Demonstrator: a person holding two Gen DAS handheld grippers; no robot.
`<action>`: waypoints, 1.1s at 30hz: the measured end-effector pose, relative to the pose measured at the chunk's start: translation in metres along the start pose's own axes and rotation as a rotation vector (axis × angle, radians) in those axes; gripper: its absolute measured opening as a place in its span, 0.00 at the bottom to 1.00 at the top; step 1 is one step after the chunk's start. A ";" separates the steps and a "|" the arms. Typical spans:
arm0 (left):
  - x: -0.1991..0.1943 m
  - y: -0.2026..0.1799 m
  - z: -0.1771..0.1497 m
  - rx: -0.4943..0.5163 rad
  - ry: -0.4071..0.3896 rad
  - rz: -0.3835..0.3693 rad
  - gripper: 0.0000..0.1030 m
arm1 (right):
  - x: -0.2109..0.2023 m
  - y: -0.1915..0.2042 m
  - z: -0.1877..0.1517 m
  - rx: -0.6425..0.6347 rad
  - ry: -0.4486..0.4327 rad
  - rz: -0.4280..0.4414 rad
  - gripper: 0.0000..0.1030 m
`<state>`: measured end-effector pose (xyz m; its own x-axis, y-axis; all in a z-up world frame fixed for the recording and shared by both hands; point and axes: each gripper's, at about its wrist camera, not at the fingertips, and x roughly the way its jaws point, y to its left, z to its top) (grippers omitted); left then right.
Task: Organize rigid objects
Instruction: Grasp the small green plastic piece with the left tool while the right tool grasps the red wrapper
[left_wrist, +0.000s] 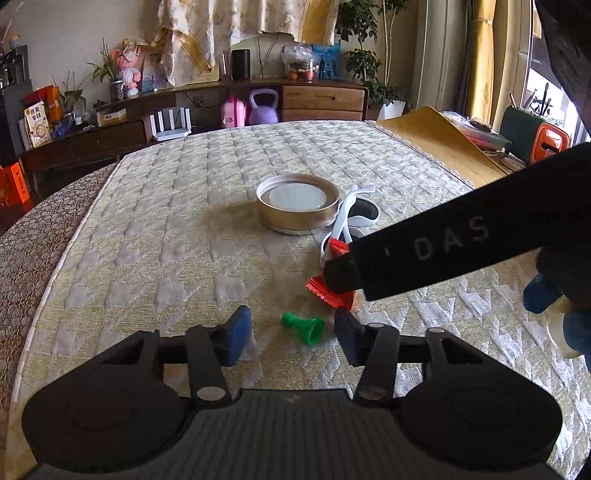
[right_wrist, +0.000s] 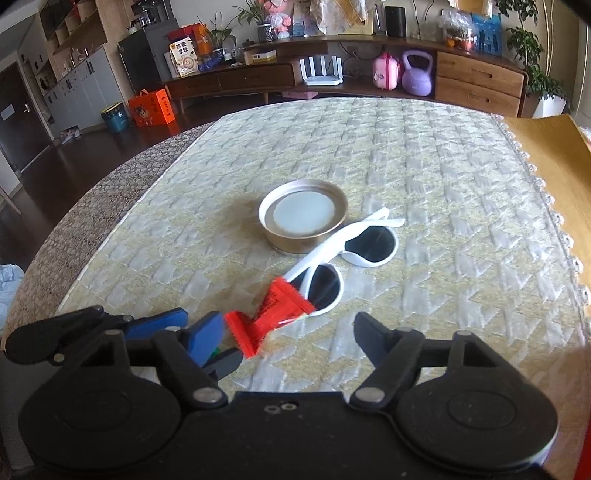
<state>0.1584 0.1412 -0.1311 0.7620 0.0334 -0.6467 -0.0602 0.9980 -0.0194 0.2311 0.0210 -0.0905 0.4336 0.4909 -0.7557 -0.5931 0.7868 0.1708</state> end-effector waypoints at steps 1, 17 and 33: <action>0.000 0.000 0.000 -0.001 0.000 0.002 0.44 | 0.001 0.000 0.001 0.007 0.001 0.003 0.71; 0.000 -0.001 -0.003 0.023 -0.018 -0.004 0.29 | 0.017 -0.004 0.001 0.096 0.043 0.079 0.30; -0.004 -0.003 0.000 0.000 0.004 0.004 0.24 | -0.022 -0.018 -0.015 0.135 0.004 0.093 0.22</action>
<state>0.1557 0.1381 -0.1286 0.7594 0.0371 -0.6496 -0.0634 0.9978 -0.0172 0.2224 -0.0098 -0.0864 0.3779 0.5629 -0.7351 -0.5339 0.7811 0.3237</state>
